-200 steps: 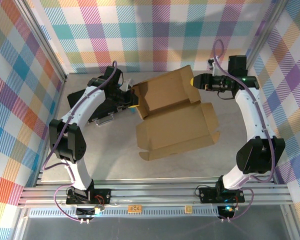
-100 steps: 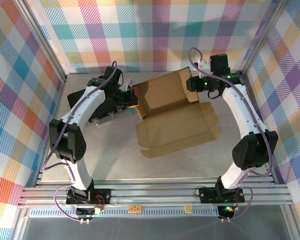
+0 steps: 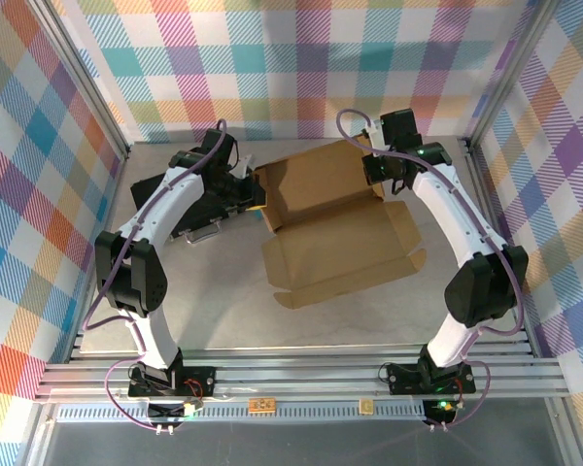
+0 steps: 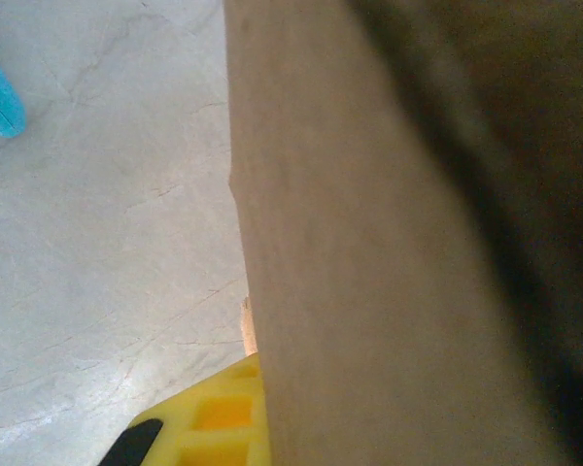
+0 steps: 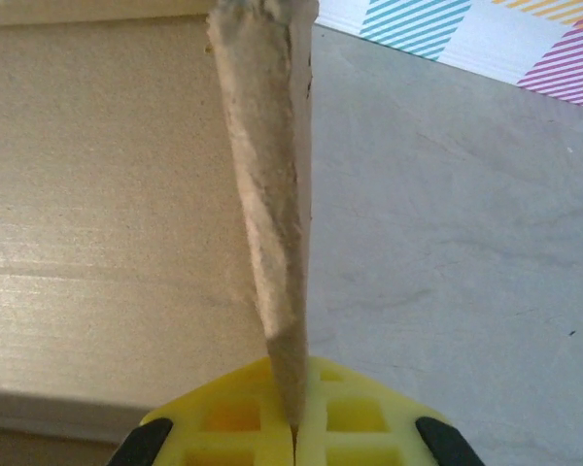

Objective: Fold the paper box

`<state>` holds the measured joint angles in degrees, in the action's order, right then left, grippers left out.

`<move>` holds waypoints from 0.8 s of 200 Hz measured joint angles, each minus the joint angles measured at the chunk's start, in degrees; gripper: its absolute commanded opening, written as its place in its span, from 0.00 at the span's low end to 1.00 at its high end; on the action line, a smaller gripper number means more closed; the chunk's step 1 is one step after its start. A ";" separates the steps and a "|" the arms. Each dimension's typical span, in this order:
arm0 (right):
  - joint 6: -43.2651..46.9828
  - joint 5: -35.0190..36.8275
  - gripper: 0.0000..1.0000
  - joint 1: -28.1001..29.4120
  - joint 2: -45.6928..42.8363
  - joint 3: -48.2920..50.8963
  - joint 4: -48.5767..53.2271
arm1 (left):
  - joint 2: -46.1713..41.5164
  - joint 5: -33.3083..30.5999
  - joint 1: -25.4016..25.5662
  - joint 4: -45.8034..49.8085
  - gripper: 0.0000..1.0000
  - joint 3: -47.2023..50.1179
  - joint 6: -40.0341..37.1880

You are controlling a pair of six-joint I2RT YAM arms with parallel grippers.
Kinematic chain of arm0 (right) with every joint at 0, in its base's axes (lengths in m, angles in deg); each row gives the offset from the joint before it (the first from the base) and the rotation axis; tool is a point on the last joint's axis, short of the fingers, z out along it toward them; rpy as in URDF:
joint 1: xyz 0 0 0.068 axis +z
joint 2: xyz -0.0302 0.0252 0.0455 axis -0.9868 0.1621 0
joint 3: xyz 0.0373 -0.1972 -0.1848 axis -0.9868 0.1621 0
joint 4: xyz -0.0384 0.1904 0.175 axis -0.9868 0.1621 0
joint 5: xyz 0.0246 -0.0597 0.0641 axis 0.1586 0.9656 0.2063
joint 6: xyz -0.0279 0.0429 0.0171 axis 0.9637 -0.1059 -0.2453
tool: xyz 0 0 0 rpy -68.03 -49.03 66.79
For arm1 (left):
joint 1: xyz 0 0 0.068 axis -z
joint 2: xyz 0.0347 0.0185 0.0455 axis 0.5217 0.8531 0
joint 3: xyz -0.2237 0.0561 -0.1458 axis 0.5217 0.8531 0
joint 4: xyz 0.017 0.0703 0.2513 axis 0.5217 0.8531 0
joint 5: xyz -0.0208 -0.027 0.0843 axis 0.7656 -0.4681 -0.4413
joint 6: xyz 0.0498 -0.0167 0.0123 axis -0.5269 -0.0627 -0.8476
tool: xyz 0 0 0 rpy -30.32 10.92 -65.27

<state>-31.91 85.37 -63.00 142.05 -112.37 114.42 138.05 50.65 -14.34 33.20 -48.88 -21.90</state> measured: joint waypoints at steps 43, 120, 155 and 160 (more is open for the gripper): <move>0.57 3.10 0.00 0.68 0.00 0.00 -0.13 | 0.00 0.44 0.07 -0.04 0.00 0.00 0.00; 1.49 6.45 0.24 1.42 3.32 -3.21 0.76 | 0.00 0.59 0.11 -0.02 0.00 -1.29 0.00; 1.36 6.45 0.09 1.05 6.45 -4.98 1.27 | 0.00 0.46 0.11 0.09 0.00 -1.44 0.00; 1.42 6.47 0.06 1.03 6.71 -5.31 1.49 | 0.00 0.42 0.11 0.17 0.00 -1.44 0.00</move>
<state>-30.49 91.84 -61.97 148.76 -117.69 115.91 138.05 51.07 -14.23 33.38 -50.32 -21.90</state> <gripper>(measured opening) 0.133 0.063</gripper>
